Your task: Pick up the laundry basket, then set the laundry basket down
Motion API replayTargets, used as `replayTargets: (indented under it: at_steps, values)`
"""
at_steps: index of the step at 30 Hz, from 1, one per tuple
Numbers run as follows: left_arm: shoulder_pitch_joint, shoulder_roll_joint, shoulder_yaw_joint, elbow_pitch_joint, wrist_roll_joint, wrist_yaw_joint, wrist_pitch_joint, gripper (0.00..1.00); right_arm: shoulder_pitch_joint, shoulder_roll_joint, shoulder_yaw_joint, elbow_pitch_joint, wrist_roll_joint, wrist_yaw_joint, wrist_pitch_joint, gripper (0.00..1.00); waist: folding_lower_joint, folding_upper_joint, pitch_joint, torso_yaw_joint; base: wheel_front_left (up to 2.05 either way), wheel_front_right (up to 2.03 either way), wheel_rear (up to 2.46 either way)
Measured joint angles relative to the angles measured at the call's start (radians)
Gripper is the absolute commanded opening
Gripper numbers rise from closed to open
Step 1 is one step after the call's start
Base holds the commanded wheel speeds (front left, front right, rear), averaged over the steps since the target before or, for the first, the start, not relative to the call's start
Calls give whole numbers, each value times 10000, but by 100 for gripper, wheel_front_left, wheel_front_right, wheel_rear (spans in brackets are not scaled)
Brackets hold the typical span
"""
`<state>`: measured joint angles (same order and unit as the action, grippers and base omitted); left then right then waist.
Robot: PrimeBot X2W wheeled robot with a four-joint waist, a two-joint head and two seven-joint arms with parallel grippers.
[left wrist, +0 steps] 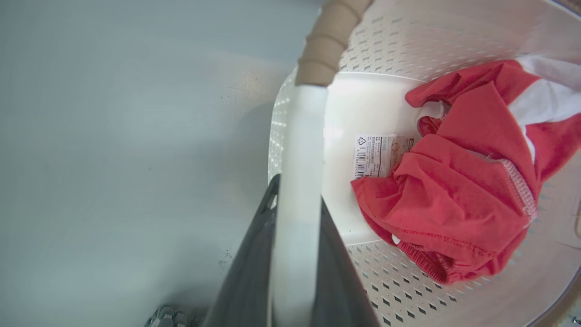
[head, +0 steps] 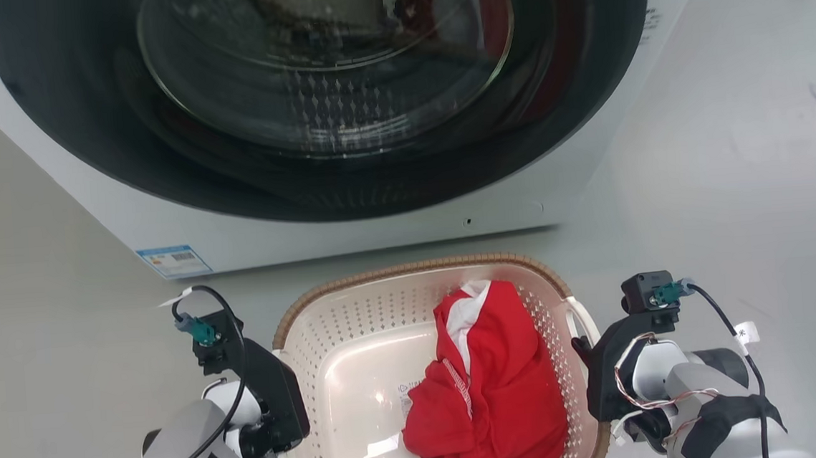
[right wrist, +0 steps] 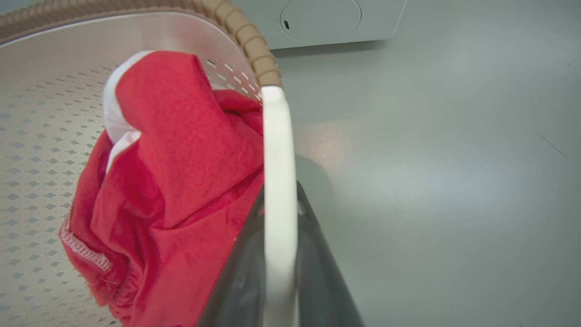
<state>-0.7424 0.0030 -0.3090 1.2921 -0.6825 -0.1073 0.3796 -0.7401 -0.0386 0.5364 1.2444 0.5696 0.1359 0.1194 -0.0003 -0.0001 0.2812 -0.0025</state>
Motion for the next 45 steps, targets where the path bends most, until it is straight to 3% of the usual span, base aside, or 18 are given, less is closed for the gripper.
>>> replayTargets:
  at_steps: [21, 45]
  values:
    - [1244, 50, -176, 113, -487, 4, 1252, 0, 1420, 12, 359, -222, 1204, 6, 1622, 0, 1, 0, -2524, -117, 0, 0, 0]
    - [1821, 109, -305, 144, -736, 105, 1818, 0, 2012, -79, 667, -495, 1975, 4, 2441, 0, 3, 2, -3215, -193, 0, 0, 0]
